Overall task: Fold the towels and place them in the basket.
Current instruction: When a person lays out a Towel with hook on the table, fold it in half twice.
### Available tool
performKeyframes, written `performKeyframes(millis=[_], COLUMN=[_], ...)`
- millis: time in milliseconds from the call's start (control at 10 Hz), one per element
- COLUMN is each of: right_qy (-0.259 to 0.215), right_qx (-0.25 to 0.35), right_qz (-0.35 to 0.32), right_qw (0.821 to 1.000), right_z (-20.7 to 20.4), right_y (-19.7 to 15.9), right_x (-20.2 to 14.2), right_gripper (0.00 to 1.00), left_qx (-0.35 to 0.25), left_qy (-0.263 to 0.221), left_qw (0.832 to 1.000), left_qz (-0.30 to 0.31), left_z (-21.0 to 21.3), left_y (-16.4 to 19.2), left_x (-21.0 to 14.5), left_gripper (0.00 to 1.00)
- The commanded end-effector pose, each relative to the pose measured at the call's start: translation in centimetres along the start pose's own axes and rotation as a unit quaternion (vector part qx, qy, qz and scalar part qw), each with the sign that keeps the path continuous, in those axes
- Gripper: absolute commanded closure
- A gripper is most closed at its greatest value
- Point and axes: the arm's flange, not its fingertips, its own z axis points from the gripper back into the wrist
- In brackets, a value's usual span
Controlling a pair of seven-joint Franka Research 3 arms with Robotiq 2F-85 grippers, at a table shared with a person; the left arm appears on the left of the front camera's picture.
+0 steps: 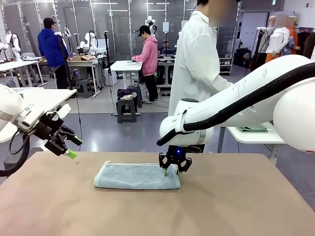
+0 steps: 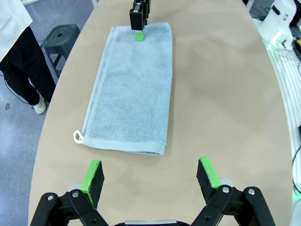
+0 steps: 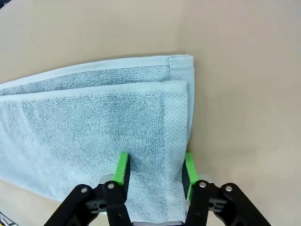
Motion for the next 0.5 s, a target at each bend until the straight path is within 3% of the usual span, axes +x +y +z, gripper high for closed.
performKeyframes(millis=[0,100,200,300,400], right_qy=[-0.007,-0.008,-0.008,-0.006,-0.006], right_qx=[-0.023,-0.027,-0.029,-0.031,-0.033], right_qz=[-0.013,-0.015,-0.017,-0.018,-0.019], right_qw=[1.000,0.999,0.999,0.999,0.999], right_z=[0.34,0.42,0.45,0.40,0.38], right_y=[0.54,0.57,0.54,0.51,0.45], right_x=[0.20,0.08,-0.01,-0.10,-0.10], right_gripper=[0.64,0.80,0.84,1.00,1.00], left_qx=[0.002,0.002,0.002,0.002,0.002], left_qy=[0.005,0.005,0.005,0.005,0.005], left_qw=[1.000,1.000,1.000,1.000,1.000], left_qz=[0.004,0.004,0.004,0.004,0.004], left_z=[0.07,0.07,0.07,0.07,0.07], left_y=[-0.01,-0.01,-0.01,-0.01,-0.01], left_x=[0.17,0.17,0.17,0.17,0.17], left_gripper=[0.00,0.00,0.00,0.00,0.00])
